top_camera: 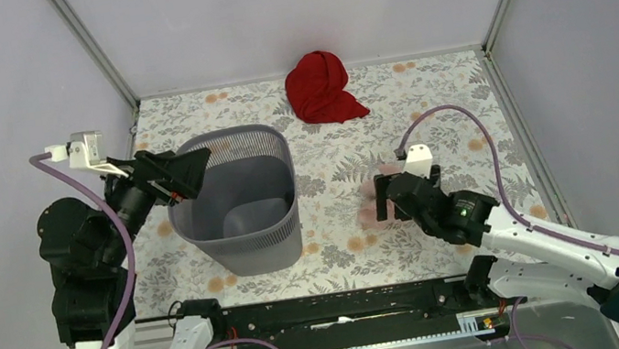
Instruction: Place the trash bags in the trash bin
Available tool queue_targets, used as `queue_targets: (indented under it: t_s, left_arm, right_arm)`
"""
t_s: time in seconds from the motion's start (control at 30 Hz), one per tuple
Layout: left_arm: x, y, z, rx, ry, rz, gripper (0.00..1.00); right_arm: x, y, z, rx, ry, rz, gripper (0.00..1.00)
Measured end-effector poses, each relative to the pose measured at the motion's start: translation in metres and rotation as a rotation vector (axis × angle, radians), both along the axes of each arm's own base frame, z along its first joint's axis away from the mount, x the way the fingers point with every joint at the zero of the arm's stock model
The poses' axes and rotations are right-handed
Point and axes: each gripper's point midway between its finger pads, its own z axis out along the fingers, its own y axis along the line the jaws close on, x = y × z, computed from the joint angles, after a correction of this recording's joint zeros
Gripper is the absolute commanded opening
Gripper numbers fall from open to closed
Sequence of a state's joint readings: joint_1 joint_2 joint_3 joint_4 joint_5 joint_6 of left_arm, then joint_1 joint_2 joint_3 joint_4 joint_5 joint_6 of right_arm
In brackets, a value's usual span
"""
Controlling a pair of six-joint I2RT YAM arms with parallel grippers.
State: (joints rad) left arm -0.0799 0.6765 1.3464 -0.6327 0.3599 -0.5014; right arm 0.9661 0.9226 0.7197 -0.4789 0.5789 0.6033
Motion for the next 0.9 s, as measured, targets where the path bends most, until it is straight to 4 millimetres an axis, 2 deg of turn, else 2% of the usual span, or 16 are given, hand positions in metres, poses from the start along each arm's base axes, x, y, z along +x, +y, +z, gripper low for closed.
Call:
queue_targets:
  t_s: [0.1,0.17,0.23,0.3,0.33,0.4,0.43,0.47,0.53,0.6,0.73,0.83,0.9]
  left_arm:
    - [-0.001,-0.007,0.000,0.000,0.003,-0.042,0.99]
    - [0.000,-0.014,0.000,-0.010,0.013,-0.089,0.99]
    - [0.004,-0.026,0.002,-0.039,0.024,-0.163,0.99]
    - [0.009,-0.036,0.001,-0.066,0.038,-0.224,0.99]
    - [0.011,-0.041,-0.001,-0.086,0.057,-0.256,0.99]
    - [0.015,-0.048,-0.001,-0.114,0.085,-0.298,0.99]
    - [0.016,-0.051,0.000,-0.125,0.090,-0.320,0.99]
    - [0.018,-0.055,0.000,-0.138,0.101,-0.339,0.99]
    - [0.018,-0.061,0.001,-0.154,0.115,-0.366,0.99]
    - [0.012,-0.071,0.004,-0.165,0.114,-0.407,0.99]
    - [-0.007,-0.099,0.006,-0.172,0.111,-0.518,0.99]
    - [-0.024,-0.135,0.003,-0.162,0.126,-0.627,0.99]
    - [-0.033,-0.161,-0.005,-0.140,0.152,-0.682,0.99]
  right_arm:
    - [0.004,-0.024,-0.008,-0.014,0.032,-0.089,0.91]
    - [0.006,-0.033,-0.016,-0.001,0.055,-0.119,0.83]
    - [0.004,-0.033,-0.028,0.012,0.086,-0.103,0.79]
    - [0.001,-0.024,-0.039,0.030,0.113,-0.054,0.72]
    - [-0.001,-0.018,-0.044,0.040,0.126,-0.026,0.60]
    - [0.000,-0.006,-0.051,0.056,0.151,0.018,0.28]
    - [0.000,-0.004,-0.052,0.054,0.153,0.031,0.18]
    - [0.000,0.002,-0.055,0.060,0.169,0.052,0.12]
    - [0.000,0.013,-0.057,0.072,0.194,0.091,0.06]
    - [-0.001,0.026,-0.056,0.113,0.207,0.129,0.07]
    - [-0.006,0.057,-0.040,0.272,0.213,0.208,0.26]
    - [-0.010,0.074,-0.027,0.365,0.217,0.263,0.39]
    - [-0.014,0.077,-0.024,0.377,0.233,0.283,0.47]
